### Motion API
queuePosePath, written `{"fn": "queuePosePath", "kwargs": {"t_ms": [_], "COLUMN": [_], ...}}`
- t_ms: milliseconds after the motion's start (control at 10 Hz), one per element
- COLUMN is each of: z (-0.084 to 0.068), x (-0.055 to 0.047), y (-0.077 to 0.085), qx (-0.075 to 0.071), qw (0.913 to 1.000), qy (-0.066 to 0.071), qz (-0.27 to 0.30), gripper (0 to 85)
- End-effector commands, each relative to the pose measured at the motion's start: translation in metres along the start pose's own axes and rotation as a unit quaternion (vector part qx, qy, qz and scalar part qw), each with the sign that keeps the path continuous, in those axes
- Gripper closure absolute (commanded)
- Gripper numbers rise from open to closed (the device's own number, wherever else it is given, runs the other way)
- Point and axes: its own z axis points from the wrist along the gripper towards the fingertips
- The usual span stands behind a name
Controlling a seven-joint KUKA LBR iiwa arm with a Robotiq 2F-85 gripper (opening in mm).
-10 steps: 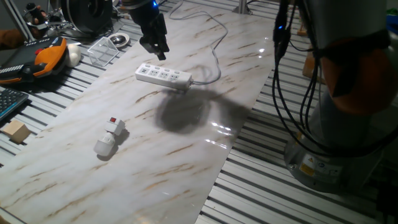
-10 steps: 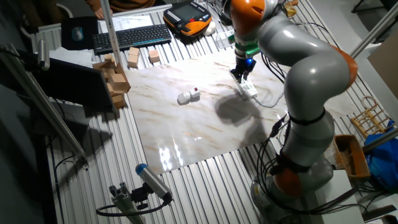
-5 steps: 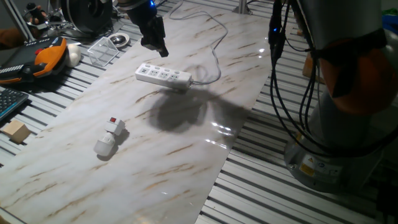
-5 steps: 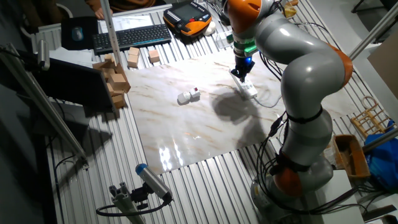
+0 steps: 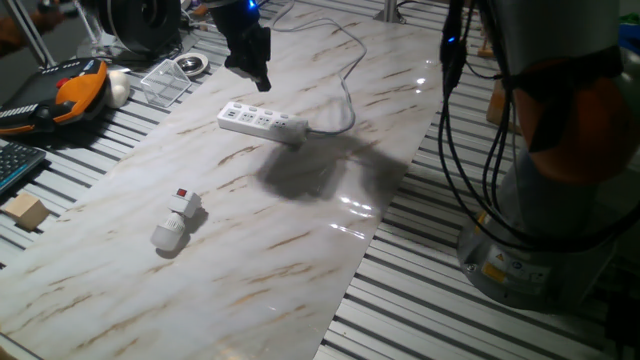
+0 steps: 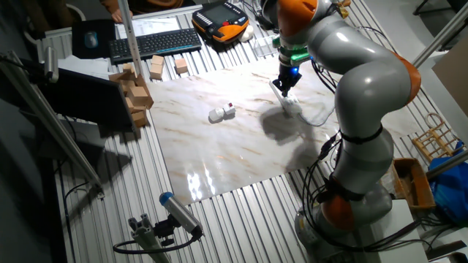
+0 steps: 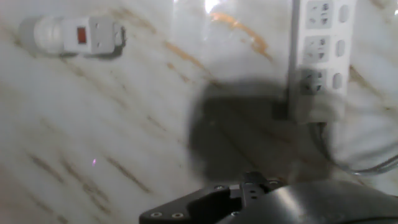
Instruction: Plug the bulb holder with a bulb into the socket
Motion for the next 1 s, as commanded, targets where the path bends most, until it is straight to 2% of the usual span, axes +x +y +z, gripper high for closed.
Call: {"fn": "queuePosePath", "kwargs": {"t_ms": [0,100,200,300,400,500,600,800,900], "z": [0.0001,0.0001,0.0001,0.0001,0.0001,0.0001,0.0001,0.0001,-0.0012], "x": [0.0,0.0,0.0,0.0,0.0,0.0,0.0,0.0,-0.0024], "y": [0.0,0.0,0.0,0.0,0.0,0.0,0.0,0.0,0.003], "qx": [-0.006,-0.014,-0.019,-0.02,-0.016,-0.013,-0.043,-0.051,-0.052], "qw": [1.0,0.9993,0.9991,0.9991,0.9982,0.9968,0.9952,0.997,0.9981], "qy": [0.002,0.021,0.016,-0.001,-0.01,-0.036,-0.03,-0.027,-0.02], "qz": [-0.003,-0.026,-0.035,-0.037,-0.057,-0.071,-0.082,-0.052,-0.028], "gripper": [85.0,85.0,85.0,85.0,85.0,85.0,85.0,85.0,85.0]}}
